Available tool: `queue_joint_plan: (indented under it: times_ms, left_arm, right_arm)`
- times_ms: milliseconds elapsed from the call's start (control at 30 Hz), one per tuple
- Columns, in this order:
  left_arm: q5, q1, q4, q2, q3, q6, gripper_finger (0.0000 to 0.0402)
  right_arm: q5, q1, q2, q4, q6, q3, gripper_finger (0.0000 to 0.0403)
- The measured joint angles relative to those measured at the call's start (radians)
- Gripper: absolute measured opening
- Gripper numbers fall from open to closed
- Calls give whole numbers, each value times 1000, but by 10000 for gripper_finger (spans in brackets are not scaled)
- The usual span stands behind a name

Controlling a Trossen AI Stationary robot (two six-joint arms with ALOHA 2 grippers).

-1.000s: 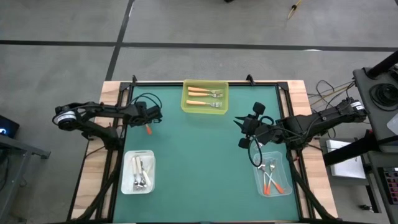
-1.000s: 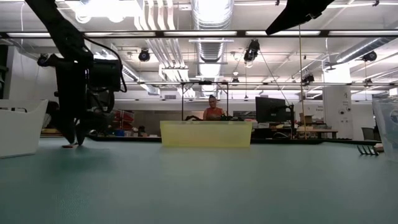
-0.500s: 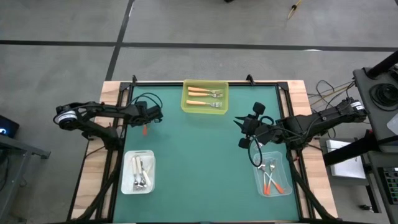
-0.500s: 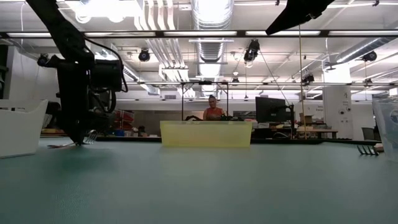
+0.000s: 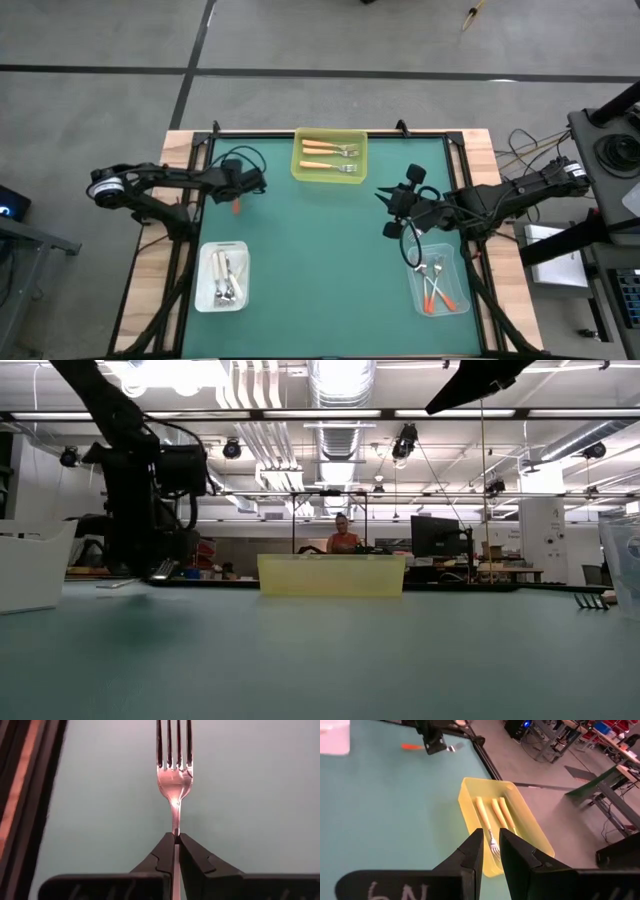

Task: Sort silverware by color (type)
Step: Put the orange fork into the transparent bin

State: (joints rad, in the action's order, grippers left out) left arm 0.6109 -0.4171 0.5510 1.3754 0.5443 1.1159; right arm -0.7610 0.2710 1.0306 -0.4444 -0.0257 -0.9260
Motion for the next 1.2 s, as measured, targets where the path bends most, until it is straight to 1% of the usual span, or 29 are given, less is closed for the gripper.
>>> queue_joint_plan:
  times_ms: [233,500,633,767,833,933,1000,1067,1133,1200]
  left_arm:
    - [20,66,58,-1,118,-107,1]
    - [145,217,192,-2,324,-188,0]
    - [203,312,193,-2,422,-243,0]
    - [235,428,118,0,484,-350,0]
    - [260,494,39,0,487,-425,0]
    - [267,575,-98,0,484,-559,0]
    - [267,610,-188,1,478,-620,0]
    - [269,630,-269,6,474,-668,0]
    - [270,644,-304,14,474,-680,0]
    - [272,655,-314,30,474,-681,0]
  right_arm:
    - [0,-3,0,62,16,4,52]
    - [0,-23,0,142,39,6,52]
    - [1,-36,0,158,11,7,52]
    - [15,-67,0,312,-58,34,52]
    - [76,-86,0,387,-114,62,52]
    - [163,-105,1,499,-214,115,52]
    - [180,-110,8,592,-316,150,52]
    - [185,-110,17,644,-407,177,54]
    - [186,-110,38,666,-487,186,64]
    - [186,-110,56,667,-567,186,82]
